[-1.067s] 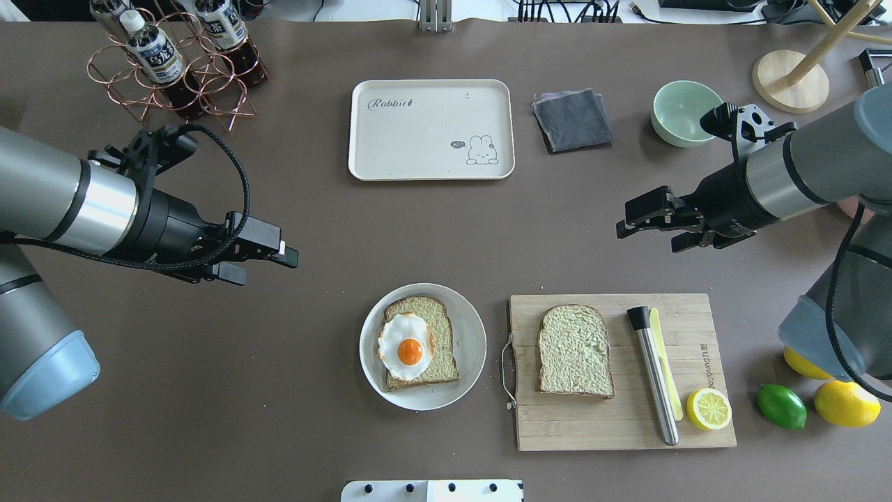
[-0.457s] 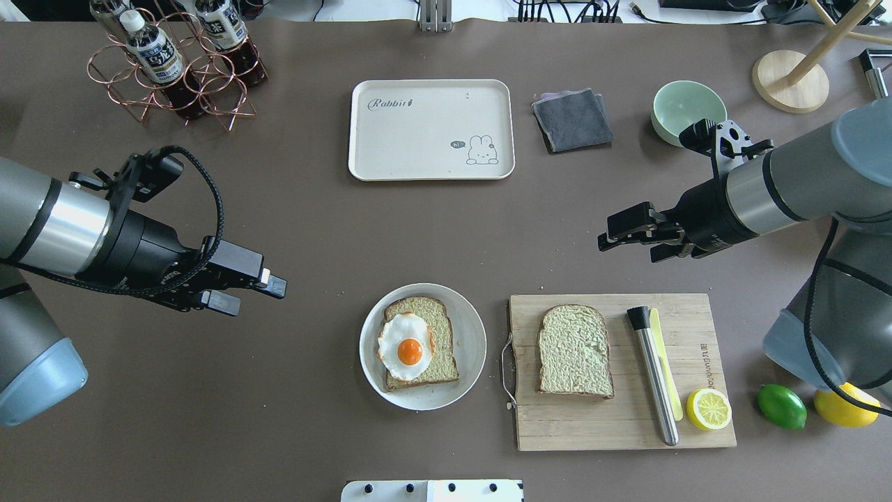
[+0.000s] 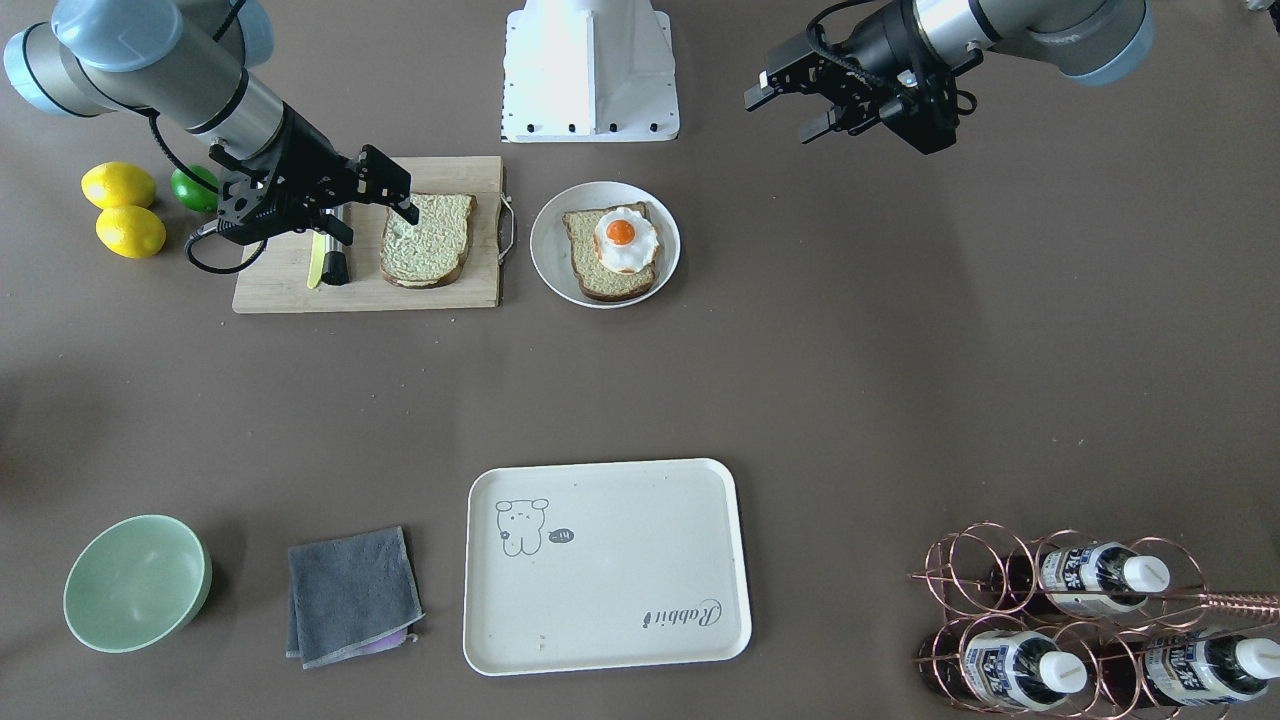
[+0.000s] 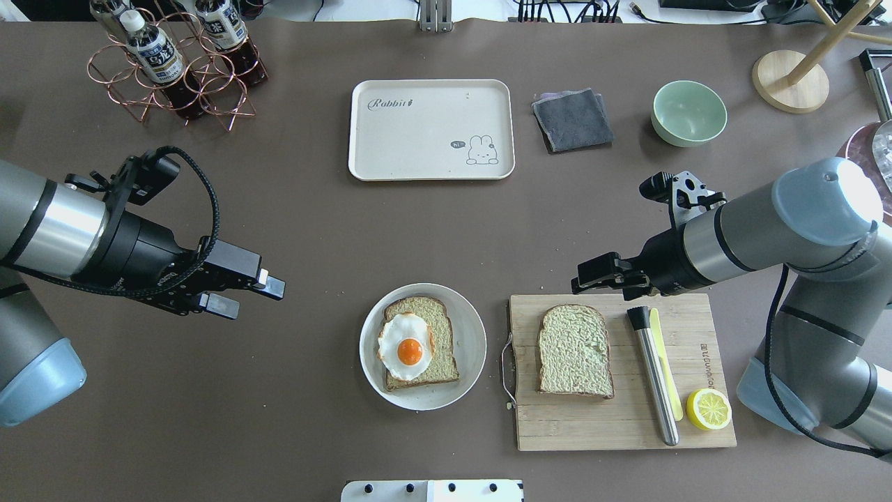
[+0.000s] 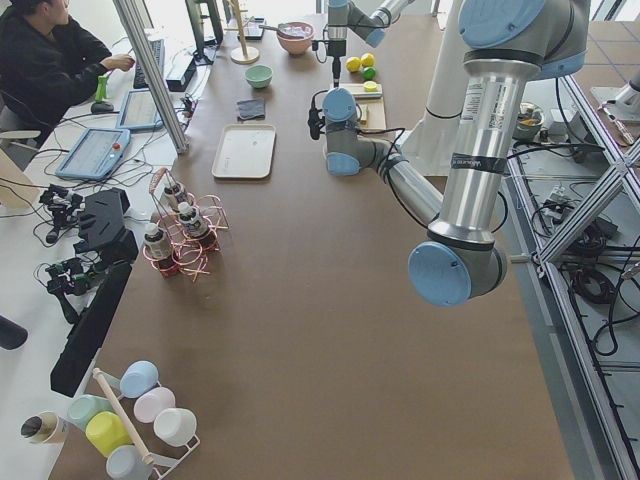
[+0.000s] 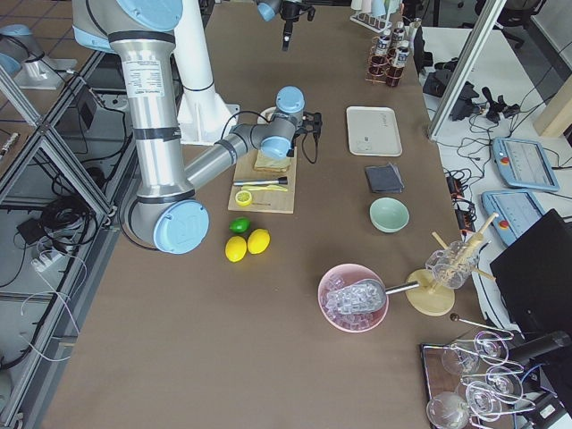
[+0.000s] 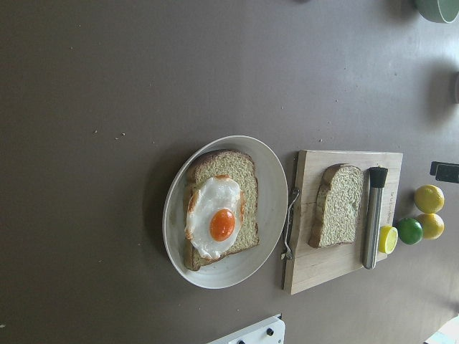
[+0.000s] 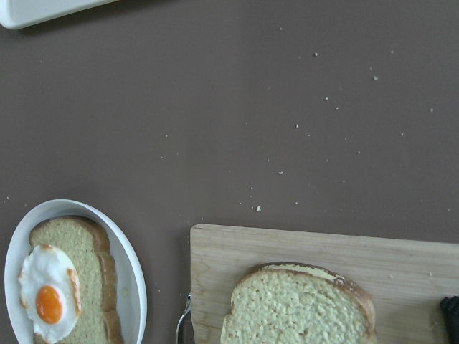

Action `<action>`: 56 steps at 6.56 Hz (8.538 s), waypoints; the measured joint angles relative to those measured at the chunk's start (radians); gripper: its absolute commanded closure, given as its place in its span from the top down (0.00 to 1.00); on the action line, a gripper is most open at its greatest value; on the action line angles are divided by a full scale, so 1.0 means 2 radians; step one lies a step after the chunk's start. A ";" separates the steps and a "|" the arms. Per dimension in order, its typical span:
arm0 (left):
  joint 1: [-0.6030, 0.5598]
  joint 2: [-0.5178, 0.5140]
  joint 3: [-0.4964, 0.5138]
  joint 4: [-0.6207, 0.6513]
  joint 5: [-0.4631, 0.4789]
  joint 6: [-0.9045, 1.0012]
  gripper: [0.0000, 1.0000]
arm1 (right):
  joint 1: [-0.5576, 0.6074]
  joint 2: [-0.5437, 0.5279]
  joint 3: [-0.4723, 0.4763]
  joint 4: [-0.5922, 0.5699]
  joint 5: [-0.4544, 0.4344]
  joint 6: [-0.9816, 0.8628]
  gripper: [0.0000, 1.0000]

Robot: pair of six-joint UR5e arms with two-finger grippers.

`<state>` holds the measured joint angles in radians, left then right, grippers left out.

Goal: Make sandwich and place on tray
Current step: 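Lower the right gripper and grasp the plain bread slice on the cutting board, then lift the bread slice with the right gripper and carry it over the egg, then lower the bread slice onto the egg and open the right gripper, then raise the right gripper away toward the green bowl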

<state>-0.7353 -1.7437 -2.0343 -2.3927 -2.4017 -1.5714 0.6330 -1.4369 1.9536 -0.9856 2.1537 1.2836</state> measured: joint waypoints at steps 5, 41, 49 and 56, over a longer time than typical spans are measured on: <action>0.000 0.004 0.001 -0.005 0.002 -0.001 0.98 | -0.062 -0.030 0.000 0.001 -0.049 -0.003 0.98; -0.002 0.001 0.044 -0.004 0.006 0.001 0.98 | -0.134 0.195 -0.127 -0.033 -0.168 -0.055 0.54; 0.000 -0.001 0.045 -0.004 0.020 0.000 0.98 | -0.113 0.182 -0.080 -0.038 -0.149 -0.045 1.00; 0.052 0.000 0.046 -0.005 0.130 0.004 0.97 | 0.112 0.122 -0.003 -0.033 0.189 -0.055 1.00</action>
<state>-0.6305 -1.7431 -1.9415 -2.4018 -2.1414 -1.5632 0.8567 -1.1932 1.9478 -1.0524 2.5309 1.1743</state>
